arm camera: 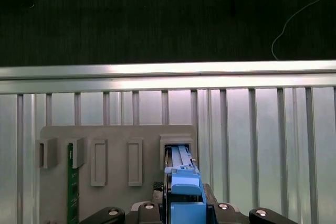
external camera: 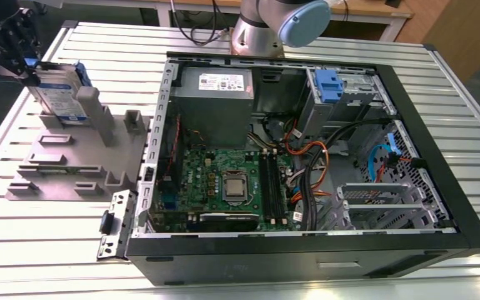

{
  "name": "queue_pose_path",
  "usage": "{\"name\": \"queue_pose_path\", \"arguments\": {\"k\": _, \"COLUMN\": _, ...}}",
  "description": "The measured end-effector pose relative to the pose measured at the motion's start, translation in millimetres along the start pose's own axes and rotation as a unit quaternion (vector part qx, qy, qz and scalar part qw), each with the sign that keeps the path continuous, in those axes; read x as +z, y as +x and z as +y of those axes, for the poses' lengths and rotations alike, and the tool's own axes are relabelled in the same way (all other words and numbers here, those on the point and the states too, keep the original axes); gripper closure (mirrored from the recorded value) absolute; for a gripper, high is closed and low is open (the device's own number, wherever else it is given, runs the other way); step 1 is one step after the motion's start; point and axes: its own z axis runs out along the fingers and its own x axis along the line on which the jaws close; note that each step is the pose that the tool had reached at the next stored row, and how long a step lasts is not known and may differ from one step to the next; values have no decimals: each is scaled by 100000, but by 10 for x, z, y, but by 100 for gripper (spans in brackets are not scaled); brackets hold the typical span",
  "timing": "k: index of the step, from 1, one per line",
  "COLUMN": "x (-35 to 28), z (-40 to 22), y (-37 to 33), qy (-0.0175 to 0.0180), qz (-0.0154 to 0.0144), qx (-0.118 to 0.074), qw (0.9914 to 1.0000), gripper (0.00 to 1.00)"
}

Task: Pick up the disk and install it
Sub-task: 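Pick up the disk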

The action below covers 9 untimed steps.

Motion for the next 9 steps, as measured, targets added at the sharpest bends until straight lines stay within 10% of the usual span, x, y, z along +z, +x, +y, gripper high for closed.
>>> {"name": "queue_pose_path", "arguments": {"k": 9, "x": -67, "z": 1, "y": -1, "qy": -2, "qz": 4, "qx": -3, "qw": 100000, "gripper": 64}}
